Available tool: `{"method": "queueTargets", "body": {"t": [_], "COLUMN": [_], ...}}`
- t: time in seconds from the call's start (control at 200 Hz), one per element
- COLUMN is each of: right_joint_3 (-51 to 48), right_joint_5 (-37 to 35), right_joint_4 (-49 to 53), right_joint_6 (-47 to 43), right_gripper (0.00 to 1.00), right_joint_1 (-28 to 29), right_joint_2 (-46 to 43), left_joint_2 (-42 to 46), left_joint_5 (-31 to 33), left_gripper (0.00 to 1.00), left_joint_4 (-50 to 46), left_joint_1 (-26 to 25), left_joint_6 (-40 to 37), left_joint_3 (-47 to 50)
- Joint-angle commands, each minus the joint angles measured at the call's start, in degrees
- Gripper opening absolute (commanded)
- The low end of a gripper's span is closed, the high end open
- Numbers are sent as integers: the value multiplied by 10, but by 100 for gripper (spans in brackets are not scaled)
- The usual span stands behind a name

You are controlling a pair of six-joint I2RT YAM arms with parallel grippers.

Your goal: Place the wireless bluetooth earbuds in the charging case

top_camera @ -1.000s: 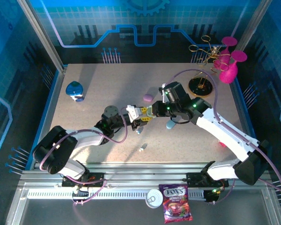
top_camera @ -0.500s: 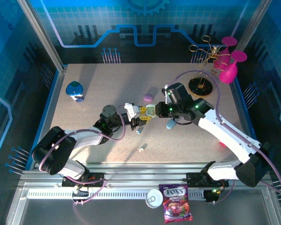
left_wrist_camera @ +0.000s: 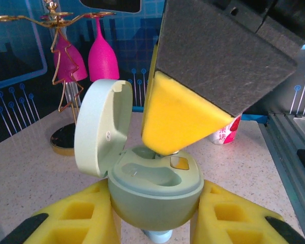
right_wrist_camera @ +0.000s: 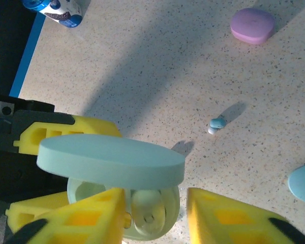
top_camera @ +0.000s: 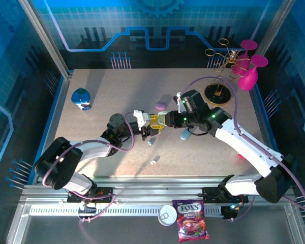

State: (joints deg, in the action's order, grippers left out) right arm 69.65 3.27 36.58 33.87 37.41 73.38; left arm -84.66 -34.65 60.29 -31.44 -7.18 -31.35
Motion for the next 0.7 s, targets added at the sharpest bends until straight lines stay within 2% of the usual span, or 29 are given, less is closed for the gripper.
{"method": "queueTargets", "body": {"t": [0.0, 0.095, 0.37, 0.695], "right_joint_3": [-9, -15, -35, -131], "right_joint_5": [-9, -13, -25, -18], "right_joint_4": [-14, -22, -34, -77], "right_joint_6": [-10, -11, -8, 15], "right_gripper": [45, 49, 49, 51], "right_joint_1": [-6, -9, -15, -25], "right_joint_2": [-37, -51, -68, -135], "left_joint_2": [-1, -3, -2, -18], "left_joint_5": [-26, -33, -51, -71], "left_gripper": [19, 19, 19, 19], "left_joint_4": [40, 45, 70, 200], "left_joint_1": [7, 9, 20, 88], "left_joint_6": [18, 23, 35, 127], "left_joint_3": [-1, -2, 5, 44]}}
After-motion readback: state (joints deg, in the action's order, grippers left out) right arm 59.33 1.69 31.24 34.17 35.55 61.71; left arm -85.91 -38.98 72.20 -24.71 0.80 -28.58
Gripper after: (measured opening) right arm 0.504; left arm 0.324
